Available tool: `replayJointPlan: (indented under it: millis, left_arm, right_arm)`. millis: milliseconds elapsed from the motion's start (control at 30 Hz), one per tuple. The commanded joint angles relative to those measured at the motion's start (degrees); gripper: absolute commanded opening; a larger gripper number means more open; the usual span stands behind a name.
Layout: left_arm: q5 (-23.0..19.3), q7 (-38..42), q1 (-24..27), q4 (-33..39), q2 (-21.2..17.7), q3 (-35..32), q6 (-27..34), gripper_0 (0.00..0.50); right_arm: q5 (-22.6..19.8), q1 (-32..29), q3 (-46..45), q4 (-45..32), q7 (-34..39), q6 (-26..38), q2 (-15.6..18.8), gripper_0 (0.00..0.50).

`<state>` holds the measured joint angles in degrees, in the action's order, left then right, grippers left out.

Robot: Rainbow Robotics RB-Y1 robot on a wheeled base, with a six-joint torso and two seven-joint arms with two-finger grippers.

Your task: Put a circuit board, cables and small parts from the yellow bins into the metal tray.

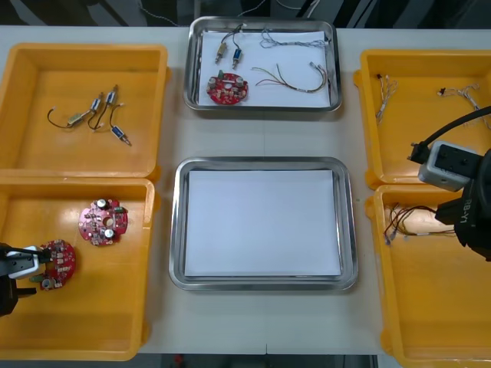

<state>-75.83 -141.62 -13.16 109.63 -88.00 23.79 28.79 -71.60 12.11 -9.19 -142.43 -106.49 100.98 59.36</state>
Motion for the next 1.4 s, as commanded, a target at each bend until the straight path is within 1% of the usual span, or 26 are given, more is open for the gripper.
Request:
replayJointPlan:
  millis: [33,233,467,800,1033,1133,1233,1267,1300,1333,1367,1400]
  left_arm:
    - [0.50,-6.30,1.64,-0.64,0.37,-0.32,1.89,0.437]
    - [0.77,-6.39,1.91,-0.73,1.25,-0.32,2.15,0.437]
    - [1.38,-6.39,2.08,-0.73,2.22,-0.32,2.24,0.436]
    - [2.17,-6.39,2.35,-0.91,3.71,-0.32,2.24,0.436]
    - [2.35,-6.39,2.26,-0.91,3.71,0.20,2.24,0.435]
    - [2.53,-6.30,2.35,-1.00,3.71,0.47,2.24,0.417]
    - [2.53,-6.30,2.35,-1.00,3.71,0.73,2.24,0.364]
    - [2.53,-6.30,2.35,-1.08,3.71,0.82,2.24,0.298]
    - [2.61,-6.30,2.35,-1.00,3.71,0.82,2.24,0.221]
    - [2.61,-6.30,2.35,-1.08,3.71,0.91,2.24,0.157]
    - [2.61,-6.30,2.35,-1.00,3.71,0.99,2.24,0.024]
    - [2.70,-6.30,2.35,-1.08,3.71,1.08,2.24,0.000]
  right_arm:
    - [0.59,4.41,4.97,-1.36,2.43,-1.49,2.69,0.000]
    - [3.13,8.63,10.60,-1.27,2.61,-1.49,3.22,0.000]
    - [6.21,11.18,14.82,-1.27,3.13,-1.49,3.48,0.000]
    - [6.39,11.18,15.08,-1.27,3.48,-1.49,3.57,0.000]
    - [5.95,11.18,15.08,-1.27,3.48,-1.31,3.48,0.000]
    - [5.59,11.18,15.08,-1.27,3.48,-1.22,3.48,0.000]
    - [5.16,11.18,15.08,-1.45,3.48,-1.22,3.57,0.000]
    - [5.16,11.18,15.08,-1.54,3.48,-1.22,3.48,0.000]
    - [5.16,11.18,15.08,-1.63,3.57,-1.22,3.57,0.000]
    - [5.16,11.18,15.08,-1.54,3.48,-1.22,3.48,0.000]
    - [5.24,11.18,15.08,-1.63,3.57,-1.22,3.57,0.000]
    - [5.24,11.18,15.08,-1.63,3.57,-1.22,3.48,0.000]
